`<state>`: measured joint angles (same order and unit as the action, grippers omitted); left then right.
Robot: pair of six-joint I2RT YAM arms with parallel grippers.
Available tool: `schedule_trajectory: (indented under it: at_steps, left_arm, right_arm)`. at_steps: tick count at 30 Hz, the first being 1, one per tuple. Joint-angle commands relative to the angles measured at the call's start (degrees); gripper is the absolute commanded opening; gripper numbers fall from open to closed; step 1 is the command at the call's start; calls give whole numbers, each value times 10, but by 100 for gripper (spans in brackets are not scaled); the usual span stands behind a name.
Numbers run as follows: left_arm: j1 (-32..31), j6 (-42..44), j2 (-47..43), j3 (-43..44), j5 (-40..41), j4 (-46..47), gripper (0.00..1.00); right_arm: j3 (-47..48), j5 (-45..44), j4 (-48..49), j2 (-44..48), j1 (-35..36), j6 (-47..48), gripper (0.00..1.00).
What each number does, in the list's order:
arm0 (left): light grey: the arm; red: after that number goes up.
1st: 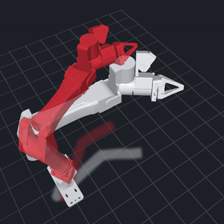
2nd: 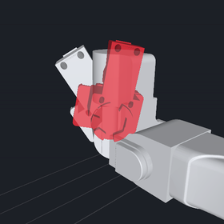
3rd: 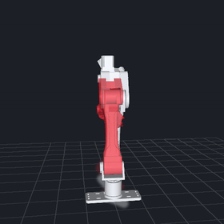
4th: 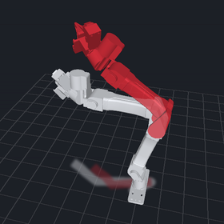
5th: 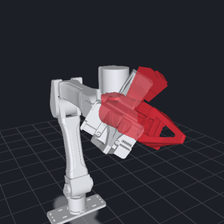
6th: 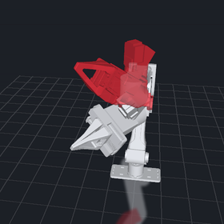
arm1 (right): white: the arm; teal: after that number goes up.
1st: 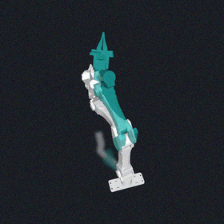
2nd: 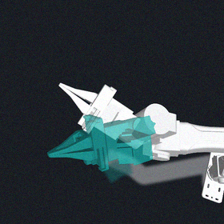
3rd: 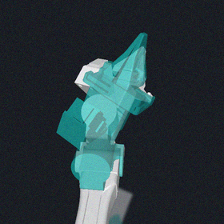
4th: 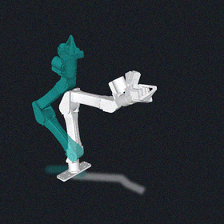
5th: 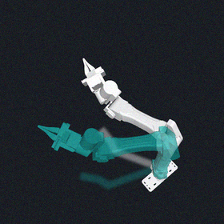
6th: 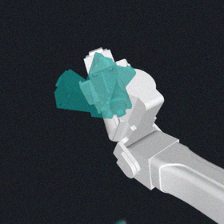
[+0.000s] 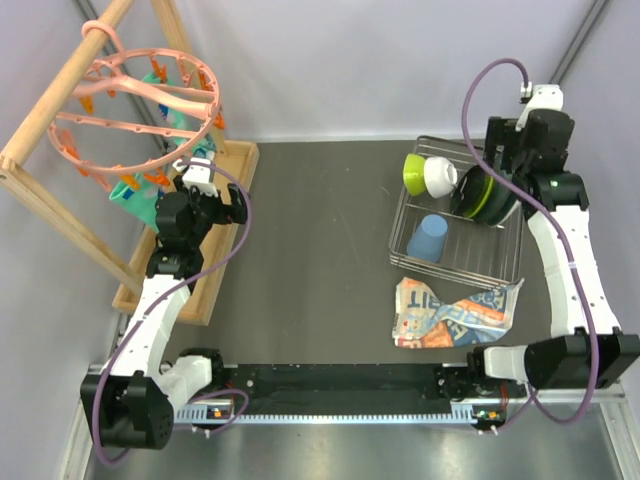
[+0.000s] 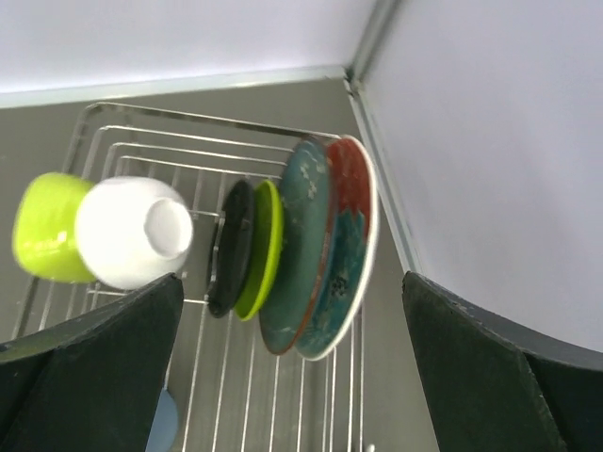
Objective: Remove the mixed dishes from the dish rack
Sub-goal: Pick up the plate from the dish rack.
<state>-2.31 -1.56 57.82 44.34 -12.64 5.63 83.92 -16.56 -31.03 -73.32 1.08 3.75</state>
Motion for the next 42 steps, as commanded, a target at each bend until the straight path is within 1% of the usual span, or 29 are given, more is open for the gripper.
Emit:
schedule_trajectory:
  at_steps: [1, 5, 8, 13, 19, 25, 28, 29, 32, 33, 34, 36, 37, 39, 42]
  left_arm:
    - [-1, 9, -17, -15, -9, 31, 96]
    - [-1, 12, -24, -29, -8, 32, 96]
    - [-1, 29, -27, -41, -5, 36, 96]
    - [-1, 38, -27, -52, -11, 35, 96]
    - [-1, 37, -27, -58, -11, 36, 97]
    - [-1, 33, -27, -64, -17, 40, 97]
    - [-1, 32, -25, -65, -17, 40, 96]
    - [-1, 32, -25, -65, -18, 40, 96]
    - [-1, 32, -26, -65, -17, 40, 96]
    - [-1, 33, -26, -65, -16, 40, 97]
    - [-1, 32, -26, -65, -18, 40, 96]
    - [-1, 33, -25, -67, -17, 40, 96]
    - [-1, 32, -25, -68, -18, 40, 96]
    - [-1, 32, -25, -69, -19, 41, 96]
    - [-1, 32, -23, -70, -19, 41, 96]
  right_arm:
    - [48, -40, -23, -23, -39, -31, 98]
    - [61, -42, -31, -56, -60, -33, 96]
    - [64, -30, -40, -73, -79, -55, 97]
    - [63, 14, -49, -89, -119, -82, 98]
    - [47, 68, -33, -101, -172, -88, 98]
    - [27, 98, -23, -104, -189, -82, 96]
    - [17, 105, -13, -104, -191, -82, 92]
    - [15, 114, -13, -107, -194, -82, 86]
    - [14, 122, -13, -116, -197, -84, 84]
    - [12, 124, -11, -117, -199, -84, 82]
    - [12, 125, -9, -118, -199, -83, 79]
    - [9, 127, -7, -122, -200, -83, 77]
    - [7, 130, -5, -123, -200, -81, 72]
    - [3, 130, -1, -126, -200, -79, 69]
    - [-4, 131, 6, -128, -200, -78, 68]
